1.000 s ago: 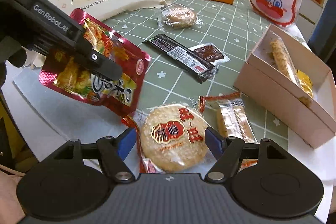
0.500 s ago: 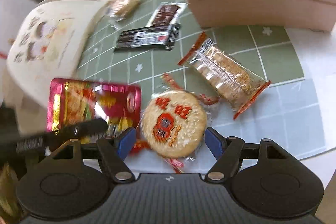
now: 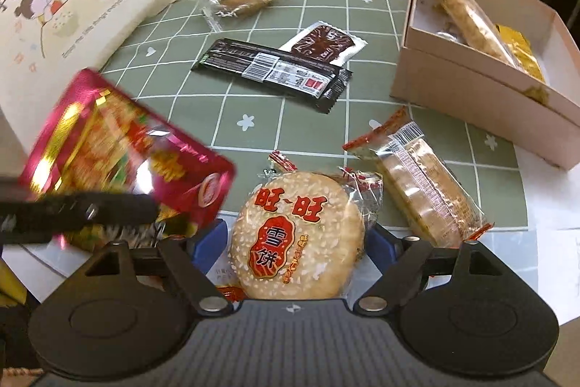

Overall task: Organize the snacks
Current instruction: 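Grasp the round rice cracker with the right tool while the left holds the red bag, then carry both snacks over the pink box and open both tools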

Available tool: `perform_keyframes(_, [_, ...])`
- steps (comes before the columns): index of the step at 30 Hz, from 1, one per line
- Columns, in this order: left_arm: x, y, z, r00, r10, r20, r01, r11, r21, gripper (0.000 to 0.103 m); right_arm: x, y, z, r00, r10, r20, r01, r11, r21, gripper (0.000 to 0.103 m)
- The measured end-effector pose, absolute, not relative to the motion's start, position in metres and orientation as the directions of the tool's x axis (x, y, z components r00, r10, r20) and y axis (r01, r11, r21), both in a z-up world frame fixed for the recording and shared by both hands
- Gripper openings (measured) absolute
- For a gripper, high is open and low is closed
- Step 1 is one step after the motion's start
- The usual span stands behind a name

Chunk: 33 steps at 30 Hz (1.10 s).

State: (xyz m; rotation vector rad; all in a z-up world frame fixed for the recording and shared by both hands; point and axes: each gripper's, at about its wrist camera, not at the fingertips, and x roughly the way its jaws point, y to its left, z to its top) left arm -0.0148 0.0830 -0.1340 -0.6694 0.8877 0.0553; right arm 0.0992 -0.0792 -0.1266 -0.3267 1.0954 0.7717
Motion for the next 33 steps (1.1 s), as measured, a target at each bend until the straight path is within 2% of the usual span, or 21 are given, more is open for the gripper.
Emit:
perform_keyframes(4, [-0.005, 0.091, -0.139, 0.662, -0.222, -0.715, -0.331, 0.770, -0.546, 0.027, 0.095, -0.080, -0.128, 0.252, 0.410, -0.876, -0.717, 0.687, 0.116, 0.077])
perform_keyframes(10, [0.003, 0.088, -0.135, 0.610, -0.324, -0.723, -0.283, 0.764, -0.580, 0.024, 0.096, -0.102, -0.116, 0.219, 0.449, -0.866, -0.737, 0.658, 0.155, 0.065])
perform_keyframes(12, [0.003, 0.078, -0.128, 0.583, -0.363, -0.727, -0.236, 0.780, -0.579, 0.024, 0.096, -0.119, -0.106, 0.208, 0.468, -0.859, -0.748, 0.642, 0.168, 0.052])
perform_keyframes(13, [0.003, 0.073, -0.125, 0.575, -0.377, -0.726, -0.216, 0.786, -0.579, 0.024, 0.098, -0.129, -0.101, 0.197, 0.477, -0.856, -0.751, 0.636, 0.181, 0.037])
perform_keyframes(17, [0.016, 0.047, -0.114, 0.549, -0.431, -0.716, -0.141, 0.797, -0.587, 0.024, 0.113, -0.161, -0.088, 0.208, 0.491, -0.846, -0.714, 0.668, 0.211, 0.021])
perform_keyframes(19, [0.027, 0.037, -0.108, 0.543, -0.458, -0.704, -0.122, 0.786, -0.606, 0.024, 0.122, -0.174, -0.081, 0.231, 0.496, -0.837, -0.687, 0.693, 0.221, 0.017])
perform_keyframes(25, [0.057, 0.015, -0.059, 0.585, -0.517, -0.625, 0.020, 0.780, -0.626, 0.024, 0.141, -0.212, -0.035, 0.283, 0.577, -0.766, -0.644, 0.706, 0.294, 0.017])
perform_keyframes(29, [0.086, 0.012, 0.000, 0.651, -0.539, -0.534, 0.140, 0.777, -0.614, 0.024, 0.152, -0.233, 0.027, 0.437, 0.605, -0.665, -0.662, 0.717, 0.218, 0.017])
perform_keyframes(33, [0.123, 0.008, 0.053, 0.721, -0.509, -0.470, 0.215, 0.809, -0.547, 0.024, 0.168, -0.249, 0.099, 0.612, 0.605, -0.510, -0.659, 0.746, 0.093, 0.017])
